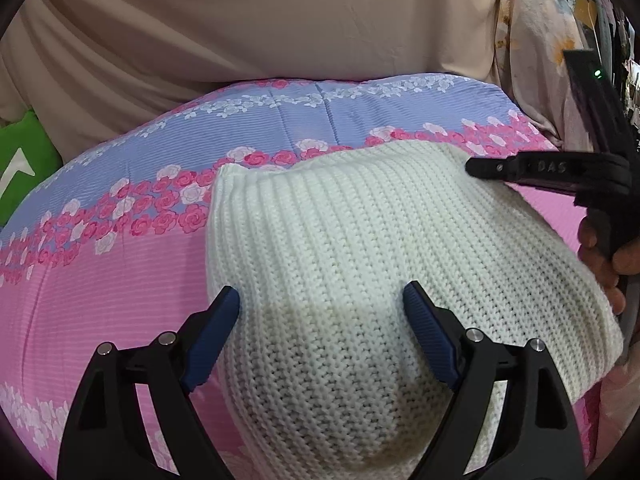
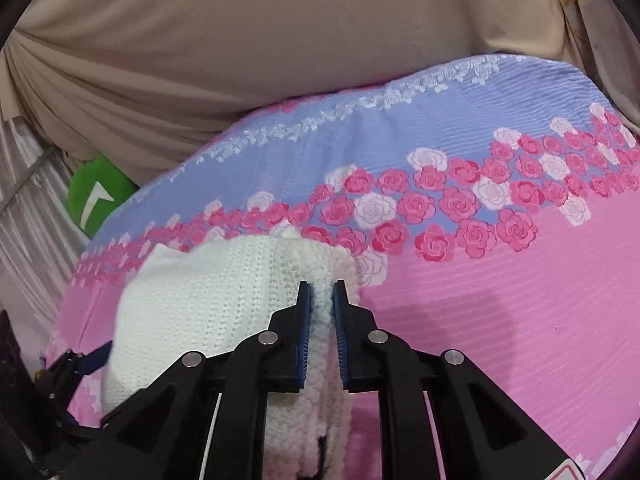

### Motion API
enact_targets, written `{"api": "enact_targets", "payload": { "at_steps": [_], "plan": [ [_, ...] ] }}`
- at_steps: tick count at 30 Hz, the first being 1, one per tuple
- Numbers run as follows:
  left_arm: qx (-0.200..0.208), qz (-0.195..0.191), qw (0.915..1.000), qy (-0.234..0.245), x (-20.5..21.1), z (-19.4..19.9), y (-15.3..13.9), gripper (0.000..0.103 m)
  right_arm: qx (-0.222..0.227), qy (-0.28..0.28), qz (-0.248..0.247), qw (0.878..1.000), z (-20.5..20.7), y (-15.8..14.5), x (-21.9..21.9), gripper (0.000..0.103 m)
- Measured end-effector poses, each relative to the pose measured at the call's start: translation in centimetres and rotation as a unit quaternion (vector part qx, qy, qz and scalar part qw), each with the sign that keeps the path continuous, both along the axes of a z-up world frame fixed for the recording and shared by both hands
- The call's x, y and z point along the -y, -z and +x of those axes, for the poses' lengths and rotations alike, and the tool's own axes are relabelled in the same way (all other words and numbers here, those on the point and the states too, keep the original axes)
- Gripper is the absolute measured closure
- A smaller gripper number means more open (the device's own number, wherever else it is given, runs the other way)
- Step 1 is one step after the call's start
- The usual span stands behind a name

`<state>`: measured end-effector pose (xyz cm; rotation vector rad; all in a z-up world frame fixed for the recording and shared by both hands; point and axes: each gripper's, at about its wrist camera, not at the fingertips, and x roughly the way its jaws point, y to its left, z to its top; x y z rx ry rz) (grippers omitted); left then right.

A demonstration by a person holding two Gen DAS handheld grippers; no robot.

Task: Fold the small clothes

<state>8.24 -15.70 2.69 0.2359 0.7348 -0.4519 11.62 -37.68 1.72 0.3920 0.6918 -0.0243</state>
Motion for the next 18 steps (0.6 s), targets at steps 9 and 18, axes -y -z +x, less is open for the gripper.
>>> {"api": "enact_targets", "payload": {
  "at_steps": [9, 18],
  "plan": [
    [-0.012, -0.032, 0.9994, 0.003, -1.2, -0.8, -1.0, 0.021, 0.061, -0.025, -0.005, 0.998, -11.5, -1.4, -5.1, 0.051],
    [-0.002, -0.01, 0.9998, 0.016, -1.6, -5.1, -0.2, 0.021, 0.051, -0.021, 0.045, 0.997, -15.9, 1.5, -6.1, 0.093]
  ]
}}
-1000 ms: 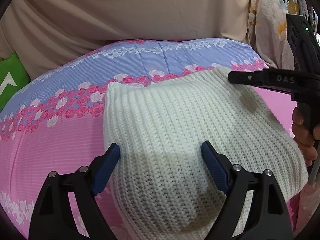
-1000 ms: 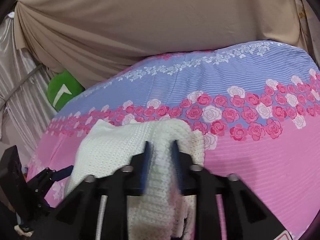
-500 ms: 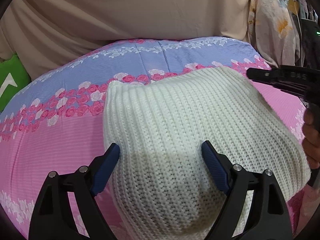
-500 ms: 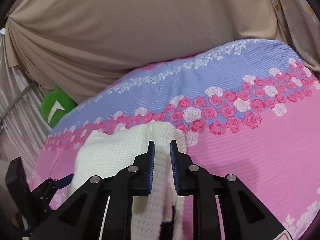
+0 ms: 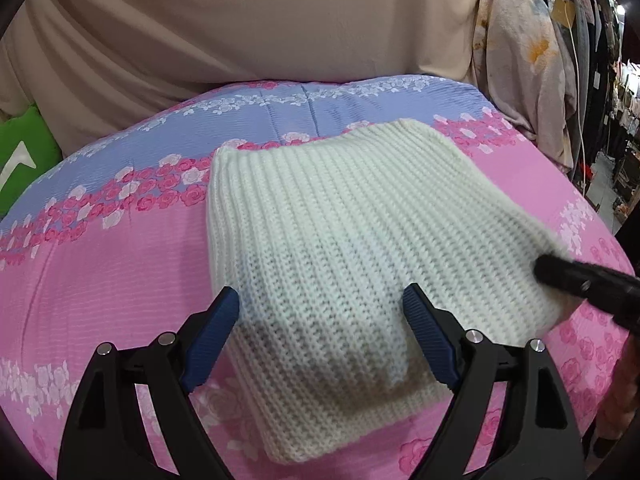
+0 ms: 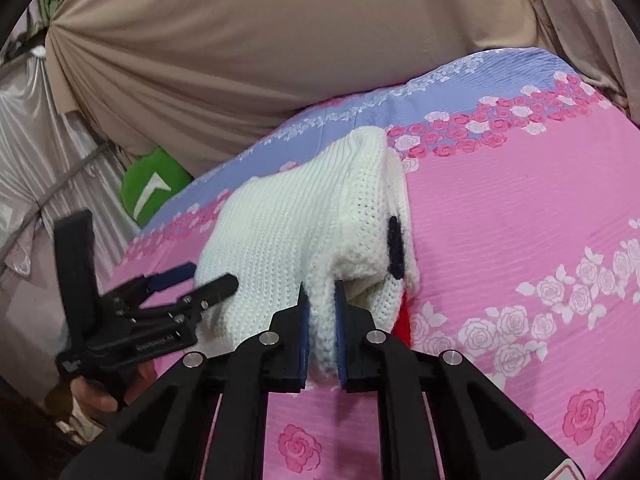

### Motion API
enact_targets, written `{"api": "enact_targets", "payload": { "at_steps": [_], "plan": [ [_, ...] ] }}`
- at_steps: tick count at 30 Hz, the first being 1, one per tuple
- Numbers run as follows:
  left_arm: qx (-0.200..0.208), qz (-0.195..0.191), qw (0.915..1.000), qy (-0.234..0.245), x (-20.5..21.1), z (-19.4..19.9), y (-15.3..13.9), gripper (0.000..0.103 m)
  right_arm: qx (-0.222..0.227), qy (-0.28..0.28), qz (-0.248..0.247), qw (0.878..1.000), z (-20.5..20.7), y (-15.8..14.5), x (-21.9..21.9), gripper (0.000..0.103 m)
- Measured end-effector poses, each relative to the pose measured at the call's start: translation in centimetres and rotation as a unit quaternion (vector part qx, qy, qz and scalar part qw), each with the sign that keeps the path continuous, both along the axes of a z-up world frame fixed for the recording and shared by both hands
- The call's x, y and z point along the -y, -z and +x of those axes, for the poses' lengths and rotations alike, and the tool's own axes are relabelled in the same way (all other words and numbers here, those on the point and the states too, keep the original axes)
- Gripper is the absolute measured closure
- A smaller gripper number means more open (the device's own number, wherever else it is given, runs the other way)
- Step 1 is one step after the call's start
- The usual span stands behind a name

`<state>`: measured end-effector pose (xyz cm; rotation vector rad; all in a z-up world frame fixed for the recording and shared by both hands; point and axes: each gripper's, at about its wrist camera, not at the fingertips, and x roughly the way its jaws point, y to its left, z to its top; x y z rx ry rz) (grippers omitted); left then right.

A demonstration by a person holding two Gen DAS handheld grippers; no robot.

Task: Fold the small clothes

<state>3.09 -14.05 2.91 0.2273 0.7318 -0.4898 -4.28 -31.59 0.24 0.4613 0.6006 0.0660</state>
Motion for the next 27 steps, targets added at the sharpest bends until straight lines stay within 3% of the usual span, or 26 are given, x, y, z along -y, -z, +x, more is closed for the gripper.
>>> {"api": "enact_targets", "payload": {
  "at_steps": [2, 5, 6, 9, 12, 13, 14, 15, 16, 20, 25, 27],
  "plan": [
    [-0.018, 0.003, 0.9998, -0.008, -0.7, 0.3, 0.9, 0.02, 0.005, 0.015, 0.012, 1.0, -1.0, 0.1, 0.8, 0.094],
    [-0.066, -0.003, 0.9978, -0.013, -1.4, 1.2, 2.9, 0.02, -0.073, 0.03, 0.004, 0.997, 0.0, 3.8, 1.1, 0.094],
    [-0.083, -0.011, 0.9964, -0.013, -1.6, 1.6, 3.7, 0.02, -0.074, 0.029, 0.001, 0.997, 0.1, 4.7, 1.0, 0.094],
    [-0.094, -0.027, 0.9951, -0.015, -2.0, 1.6, 3.5, 0.02, -0.06, 0.032, -0.01, 0.998, -0.6, 3.6, 0.5, 0.092],
    [-0.074, -0.038, 0.9965, -0.012, -2.3, 0.9, 1.5, 0.021, -0.047, 0.032, -0.017, 0.998, -1.1, 1.7, 0.0, 0.074],
    [-0.066, -0.043, 0.9968, -0.012, -2.4, 0.7, 0.8, 0.021, -0.039, 0.036, -0.026, 0.998, -1.2, 0.9, 0.1, 0.062],
    [-0.058, -0.052, 0.9969, -0.013, -2.7, 0.6, -0.1, 0.016, -0.028, 0.044, -0.038, 0.998, -1.3, 0.0, 0.1, 0.048],
    [-0.053, -0.062, 0.9966, -0.014, -2.9, 0.7, -0.8, 0.007, -0.018, 0.051, -0.046, 0.997, -1.3, -0.7, 0.2, 0.043],
    [-0.049, -0.07, 0.9962, -0.017, -3.0, 0.9, -1.2, 0.006, -0.012, 0.056, -0.049, 0.997, -1.0, -1.2, 0.4, 0.036],
    [-0.057, -0.074, 0.9951, -0.033, -2.2, 2.9, -1.7, 0.005, -0.033, 0.037, -0.035, 0.998, 1.9, -1.1, 1.0, 0.031],
    [-0.117, -0.077, 0.9895, -0.036, -0.8, 5.2, 0.6, 0.005, -0.09, 0.009, 0.006, 0.996, 6.1, 2.4, 1.5, 0.029],
    [-0.119, -0.071, 0.9895, -0.043, -0.6, 5.4, 1.4, 0.005, -0.101, 0.008, 0.006, 0.995, 6.9, 3.4, 1.4, 0.026]
  ]
}}
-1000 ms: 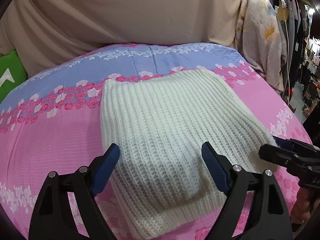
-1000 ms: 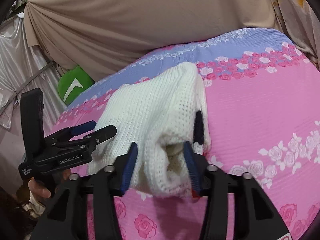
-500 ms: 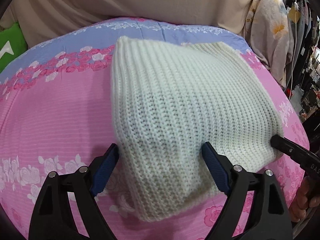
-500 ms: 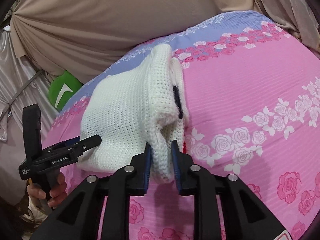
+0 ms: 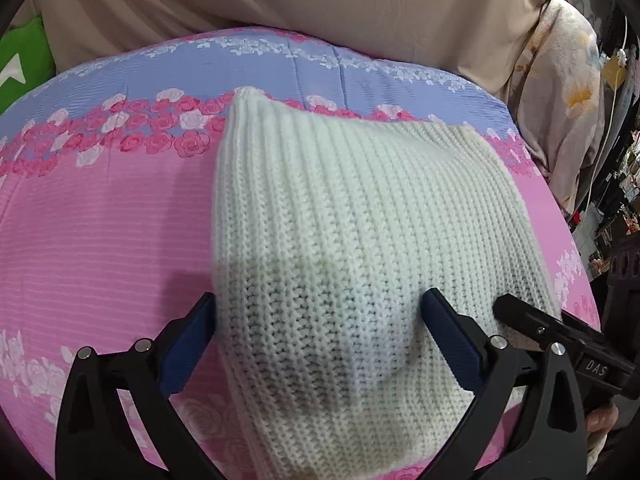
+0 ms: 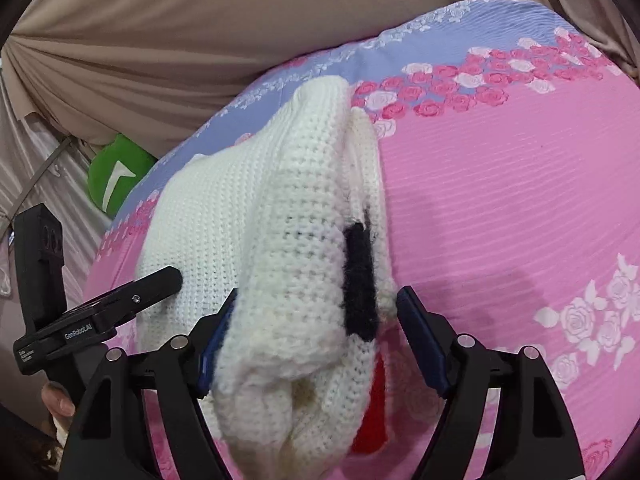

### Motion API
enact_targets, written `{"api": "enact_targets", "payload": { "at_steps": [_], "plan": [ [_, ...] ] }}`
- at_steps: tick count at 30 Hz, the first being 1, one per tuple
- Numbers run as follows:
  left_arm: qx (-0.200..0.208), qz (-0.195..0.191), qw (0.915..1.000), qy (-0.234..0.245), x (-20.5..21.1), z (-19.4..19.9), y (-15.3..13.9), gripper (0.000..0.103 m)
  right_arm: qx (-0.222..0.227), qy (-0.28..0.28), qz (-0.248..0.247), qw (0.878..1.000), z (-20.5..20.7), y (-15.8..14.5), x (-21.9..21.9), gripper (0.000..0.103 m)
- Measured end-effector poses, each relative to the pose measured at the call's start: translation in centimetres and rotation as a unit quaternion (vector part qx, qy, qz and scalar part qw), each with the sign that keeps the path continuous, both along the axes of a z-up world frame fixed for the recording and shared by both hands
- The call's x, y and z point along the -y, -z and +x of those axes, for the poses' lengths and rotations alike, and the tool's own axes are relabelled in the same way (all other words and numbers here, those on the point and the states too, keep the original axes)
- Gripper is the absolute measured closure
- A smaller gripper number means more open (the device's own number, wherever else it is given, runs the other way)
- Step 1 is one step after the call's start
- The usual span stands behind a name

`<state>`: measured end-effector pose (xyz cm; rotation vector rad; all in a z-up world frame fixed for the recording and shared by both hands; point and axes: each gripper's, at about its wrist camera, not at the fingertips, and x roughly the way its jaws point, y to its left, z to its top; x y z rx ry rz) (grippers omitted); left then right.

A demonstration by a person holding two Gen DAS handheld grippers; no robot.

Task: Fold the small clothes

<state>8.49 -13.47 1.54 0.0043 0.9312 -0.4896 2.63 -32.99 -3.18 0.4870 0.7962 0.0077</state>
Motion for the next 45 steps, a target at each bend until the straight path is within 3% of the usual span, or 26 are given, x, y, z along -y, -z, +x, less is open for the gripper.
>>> {"api": "enact_targets", "payload": {
  "at_steps": [3, 11, 16, 18, 27, 29, 33, 39, 45],
  "plan": [
    [-0.006, -0.003, 1.0, 0.002, 0.1, 0.4, 0.7, 0.005, 0.01, -0.012, 0.022, 1.0, 0.5, 0.9, 0.2, 0.021],
    [-0.018, -0.02, 0.9996, 0.004, 0.2, 0.7, 1.9, 0.005, 0.032, -0.028, -0.014, 0.999, 0.9, 1.2, -1.1, 0.016],
    [-0.006, -0.018, 0.9998, 0.008, 0.5, 0.5, 2.0, 0.005, 0.038, -0.031, -0.004, 0.999, 0.7, 1.2, -0.7, 0.016],
    [-0.006, -0.021, 0.9997, 0.011, 0.5, 0.5, 2.1, 0.005, 0.04, -0.031, 0.0, 0.999, 0.8, 1.2, -0.8, 0.019],
    [-0.004, -0.042, 0.9983, 0.039, 0.3, 0.8, 2.3, 0.005, 0.046, -0.041, 0.06, 0.996, 1.4, 1.6, 1.2, 0.051],
    [0.001, -0.042, 0.9981, 0.045, 0.3, 0.6, 1.9, 0.014, 0.05, -0.035, 0.058, 0.996, 1.1, 1.2, 1.0, 0.059],
    [0.044, -0.029, 0.997, 0.056, 0.3, -0.8, -0.5, 0.049, 0.074, -0.019, 0.024, 0.997, 0.0, -1.0, -0.8, 0.063],
    [0.091, -0.037, 0.9913, 0.088, -0.2, -3.3, -4.7, 0.058, 0.123, -0.016, -0.023, 0.992, -2.9, -5.8, -4.3, 0.064],
    [0.176, -0.052, 0.9766, 0.113, -1.8, -6.6, -10.0, 0.058, 0.2, 0.001, -0.059, 0.978, -6.2, -10.8, -7.2, 0.064]
  ]
}}
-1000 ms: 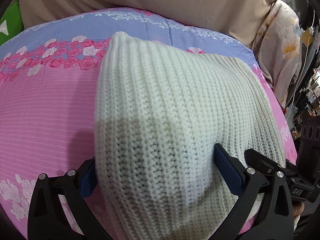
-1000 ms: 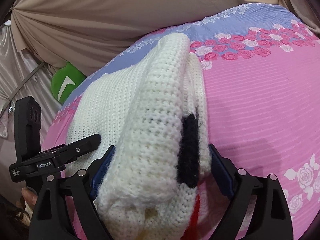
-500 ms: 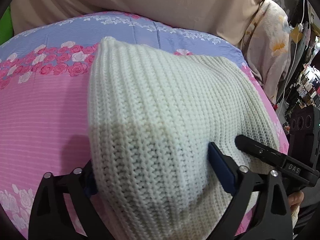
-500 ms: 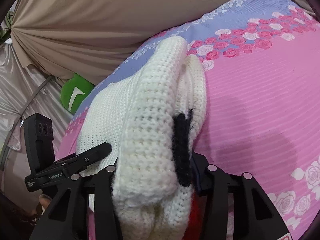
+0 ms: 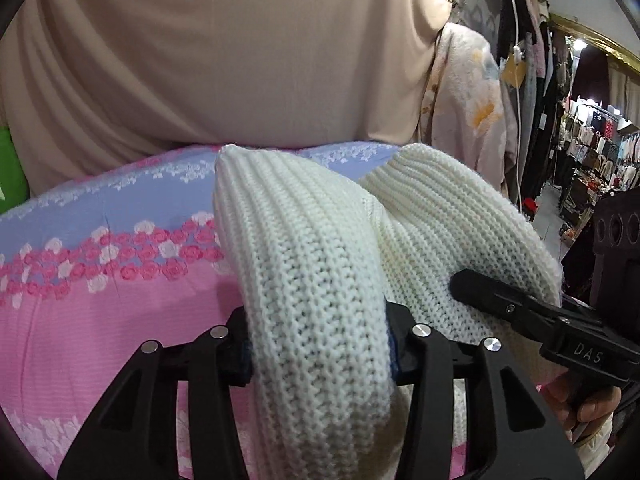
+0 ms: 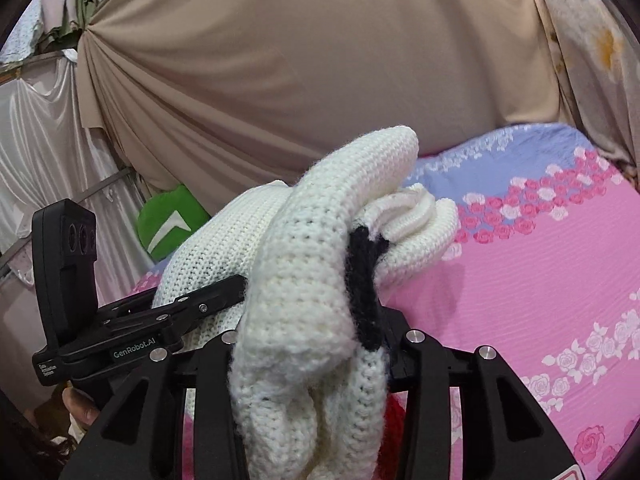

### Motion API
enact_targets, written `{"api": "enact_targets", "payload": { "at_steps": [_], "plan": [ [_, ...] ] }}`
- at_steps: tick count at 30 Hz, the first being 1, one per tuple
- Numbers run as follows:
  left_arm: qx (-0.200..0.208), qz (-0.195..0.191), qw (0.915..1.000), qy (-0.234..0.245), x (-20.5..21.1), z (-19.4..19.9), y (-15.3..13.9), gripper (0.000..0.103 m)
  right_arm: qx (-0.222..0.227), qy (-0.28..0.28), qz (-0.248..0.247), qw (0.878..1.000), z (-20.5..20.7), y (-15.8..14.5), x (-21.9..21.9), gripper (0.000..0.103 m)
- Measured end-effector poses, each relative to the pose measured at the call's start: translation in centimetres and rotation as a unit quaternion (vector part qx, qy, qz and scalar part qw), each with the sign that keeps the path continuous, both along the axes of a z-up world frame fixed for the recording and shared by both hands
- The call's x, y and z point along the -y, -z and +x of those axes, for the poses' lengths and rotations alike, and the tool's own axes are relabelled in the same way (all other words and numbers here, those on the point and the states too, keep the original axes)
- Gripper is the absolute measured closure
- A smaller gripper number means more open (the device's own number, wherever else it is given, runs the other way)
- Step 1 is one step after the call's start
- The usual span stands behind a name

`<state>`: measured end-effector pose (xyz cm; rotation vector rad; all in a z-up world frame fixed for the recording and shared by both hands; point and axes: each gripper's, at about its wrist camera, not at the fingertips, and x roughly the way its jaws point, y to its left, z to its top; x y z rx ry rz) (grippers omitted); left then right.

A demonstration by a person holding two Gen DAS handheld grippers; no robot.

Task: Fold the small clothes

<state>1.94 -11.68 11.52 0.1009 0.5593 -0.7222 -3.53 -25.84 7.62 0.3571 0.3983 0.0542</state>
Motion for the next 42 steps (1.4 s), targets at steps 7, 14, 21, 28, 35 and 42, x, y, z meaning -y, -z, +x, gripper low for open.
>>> {"api": "enact_targets", "payload": {
  "at_steps": [7, 14, 21, 28, 35, 42],
  "plan": [
    [0.11, -0.035, 0.9932, -0.016, -5.4, -0.4, -6.9, 0.058, 0.1, -0.028, -0.034, 0.994, 0.9, -6.0, -4.4, 0.064],
    [0.146, -0.049, 0.9859, -0.066, -11.1, 5.6, -8.6, 0.056, 0.115, -0.079, -0.026, 0.99, 10.3, -7.8, -8.1, 0.062],
    [0.03, -0.011, 0.9915, -0.126, -14.1, 18.4, 2.2, 0.053, -0.048, -0.088, 0.02, 0.995, 24.8, 2.8, -8.6, 0.059],
    [-0.109, -0.074, 0.9806, -0.145, -19.3, 22.3, 8.8, 0.031, -0.135, -0.087, 0.029, 0.987, 27.9, 8.9, -7.8, 0.041],
    [-0.122, -0.051, 0.9843, -0.117, -17.8, 24.6, 9.0, 0.042, -0.15, -0.092, 0.064, 0.982, 30.8, 9.2, -7.0, 0.06],
    [-0.076, -0.038, 0.9906, -0.108, -17.5, 23.2, 7.4, 0.055, -0.093, -0.083, -0.019, 0.992, 28.1, 6.3, -8.7, 0.067]
  ]
}}
